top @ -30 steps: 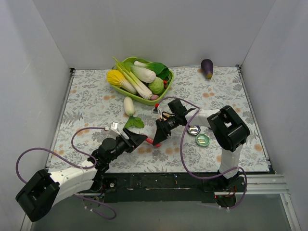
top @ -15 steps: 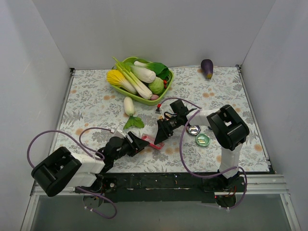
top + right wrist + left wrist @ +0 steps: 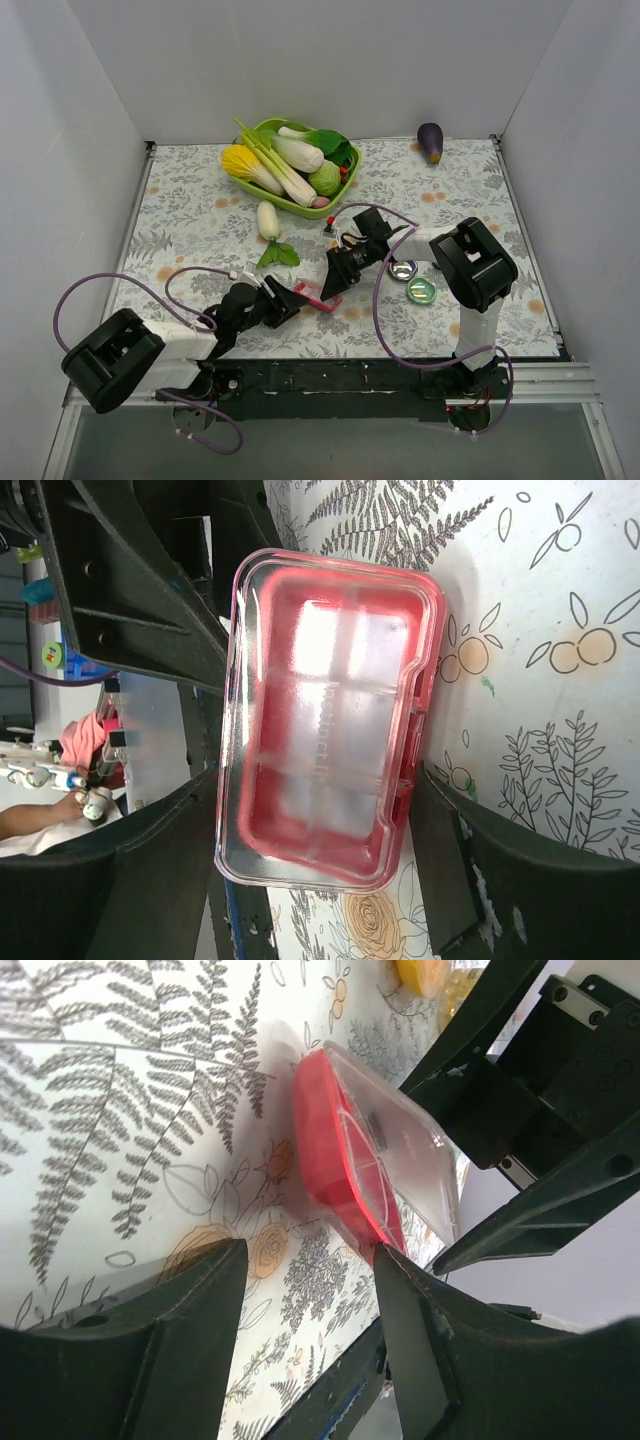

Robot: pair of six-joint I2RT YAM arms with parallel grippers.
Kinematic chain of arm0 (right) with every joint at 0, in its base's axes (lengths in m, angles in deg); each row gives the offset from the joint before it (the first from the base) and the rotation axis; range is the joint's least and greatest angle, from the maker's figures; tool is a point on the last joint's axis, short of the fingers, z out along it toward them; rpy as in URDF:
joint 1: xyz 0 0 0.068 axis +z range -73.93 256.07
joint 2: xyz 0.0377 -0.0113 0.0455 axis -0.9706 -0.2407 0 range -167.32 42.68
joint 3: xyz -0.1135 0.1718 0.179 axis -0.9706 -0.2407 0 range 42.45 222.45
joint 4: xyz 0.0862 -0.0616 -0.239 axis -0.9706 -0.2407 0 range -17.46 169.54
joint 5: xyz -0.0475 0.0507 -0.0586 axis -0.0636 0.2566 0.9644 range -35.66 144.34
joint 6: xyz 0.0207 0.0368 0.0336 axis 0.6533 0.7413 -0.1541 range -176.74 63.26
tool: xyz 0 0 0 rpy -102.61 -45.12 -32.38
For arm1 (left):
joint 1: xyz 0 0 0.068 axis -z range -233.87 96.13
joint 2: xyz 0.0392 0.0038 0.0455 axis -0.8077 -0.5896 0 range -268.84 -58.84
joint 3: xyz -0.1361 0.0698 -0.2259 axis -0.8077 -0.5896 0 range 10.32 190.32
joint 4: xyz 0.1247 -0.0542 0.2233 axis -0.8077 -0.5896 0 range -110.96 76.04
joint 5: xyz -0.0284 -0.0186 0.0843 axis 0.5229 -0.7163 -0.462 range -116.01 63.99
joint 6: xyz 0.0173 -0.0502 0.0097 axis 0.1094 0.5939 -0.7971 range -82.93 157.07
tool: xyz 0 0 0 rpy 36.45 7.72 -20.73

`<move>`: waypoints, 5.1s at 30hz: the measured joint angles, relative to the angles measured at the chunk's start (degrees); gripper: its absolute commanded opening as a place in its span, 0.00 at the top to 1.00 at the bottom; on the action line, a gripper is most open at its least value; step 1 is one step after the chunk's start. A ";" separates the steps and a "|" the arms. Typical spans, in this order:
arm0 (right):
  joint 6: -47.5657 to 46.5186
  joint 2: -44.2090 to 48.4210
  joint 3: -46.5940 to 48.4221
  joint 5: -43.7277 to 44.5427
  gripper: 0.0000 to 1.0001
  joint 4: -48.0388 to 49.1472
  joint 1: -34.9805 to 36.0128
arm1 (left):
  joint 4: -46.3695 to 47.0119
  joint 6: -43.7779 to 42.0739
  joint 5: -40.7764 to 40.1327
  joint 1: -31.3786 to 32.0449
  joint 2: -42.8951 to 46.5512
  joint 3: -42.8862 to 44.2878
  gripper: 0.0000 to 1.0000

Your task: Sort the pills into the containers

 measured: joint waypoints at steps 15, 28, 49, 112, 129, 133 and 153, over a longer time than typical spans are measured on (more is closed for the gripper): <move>-2.47 0.33 0.02 0.15 0.83 -1.73 0.13 | -20.76 -0.20 -1.84 -0.31 17.84 -0.28 0.42; -4.59 0.46 0.24 0.79 0.83 -3.61 0.15 | -27.06 -11.63 -1.29 -0.68 18.08 3.69 0.47; -5.03 0.46 0.44 0.98 0.83 -4.20 0.24 | -18.78 -13.55 3.19 -3.96 8.22 5.92 0.41; -17.03 2.60 8.41 20.06 0.42 -16.35 3.32 | 1.86 -1.57 9.44 -6.40 -16.09 11.98 0.39; -20.61 7.17 9.31 30.51 0.90 -18.03 3.50 | 2.62 -1.60 9.57 -6.40 -18.93 14.32 0.37; -21.27 6.75 10.32 30.12 0.92 -18.53 3.50 | 2.36 -1.86 9.49 -6.43 -18.21 13.92 0.33; -34.86 17.29 4.31 43.69 0.88 -18.95 6.03 | -32.89 -15.91 1.92 -8.31 17.86 9.53 0.06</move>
